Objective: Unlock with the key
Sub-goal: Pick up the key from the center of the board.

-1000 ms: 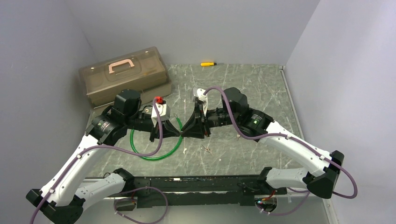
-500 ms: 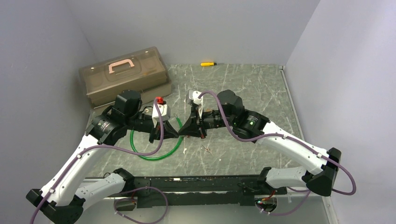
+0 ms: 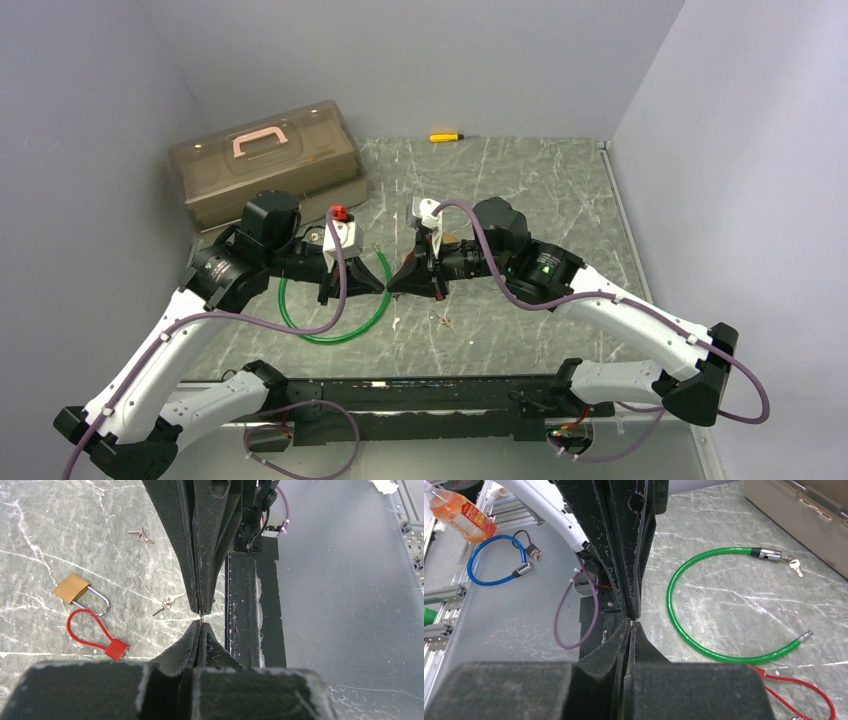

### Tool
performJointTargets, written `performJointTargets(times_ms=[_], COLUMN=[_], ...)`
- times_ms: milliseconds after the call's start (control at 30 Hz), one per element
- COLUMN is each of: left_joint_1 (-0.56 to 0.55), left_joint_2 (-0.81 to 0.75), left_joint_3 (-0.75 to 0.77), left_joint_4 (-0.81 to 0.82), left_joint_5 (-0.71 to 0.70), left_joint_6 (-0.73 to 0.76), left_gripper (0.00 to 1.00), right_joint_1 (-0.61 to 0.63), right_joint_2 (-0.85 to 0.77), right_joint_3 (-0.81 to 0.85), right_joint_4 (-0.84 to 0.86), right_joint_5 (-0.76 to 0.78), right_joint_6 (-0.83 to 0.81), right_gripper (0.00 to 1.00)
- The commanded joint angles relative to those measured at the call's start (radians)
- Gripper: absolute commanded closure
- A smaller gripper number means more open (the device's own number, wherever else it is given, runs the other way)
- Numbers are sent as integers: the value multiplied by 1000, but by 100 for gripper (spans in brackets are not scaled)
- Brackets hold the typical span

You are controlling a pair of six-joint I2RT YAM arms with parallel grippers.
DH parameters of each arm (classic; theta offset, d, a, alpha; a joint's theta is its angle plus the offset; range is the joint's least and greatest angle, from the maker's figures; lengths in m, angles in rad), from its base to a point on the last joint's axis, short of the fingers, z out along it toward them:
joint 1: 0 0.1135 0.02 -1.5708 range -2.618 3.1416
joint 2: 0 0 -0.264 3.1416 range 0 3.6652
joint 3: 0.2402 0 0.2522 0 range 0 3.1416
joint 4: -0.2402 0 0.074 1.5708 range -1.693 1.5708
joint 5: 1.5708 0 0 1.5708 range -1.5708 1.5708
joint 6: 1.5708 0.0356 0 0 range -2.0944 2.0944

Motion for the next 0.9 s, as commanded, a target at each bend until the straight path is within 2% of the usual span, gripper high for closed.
performJointTargets(times_ms=[0,67,267,367,500,600,633,867], left_joint_1=[-3,-3,-3,-2,-2,-3,-3,-3], left_joint_2=[-3,-5,-9,-11,-12,-15,-15,-17], left_joint_3=[55,53,45,44,44,41,40,38], left_joint_4=[45,47,49,46,46,50,51,47], left_joint_5=[31,33,33,34,33,37,37,31], left_joint_6=[-15,-17,-22,-20,-20,-24,-25,-23], left_gripper=[100,100,100,100,100,100,100,100], right_joint_1=[-3,-2,-1,-2,-2,-2,-2,-2], right_joint_2=[-15,-14,-21,-18,-15,-15,-18,-41], right_joint_3=[-12,-9,-9,-5,-1,2,0,-22], right_joint_4=[-26,-20,-7,-14,-16,-10,-4,20], right_joint_5=[19,16,1,-3,-12,-2,-1,-23], right_joint_6=[-12,-11,-8,-14,-18,-18,-18,-22], right_gripper=[100,97,74,72,77,98,100,100])
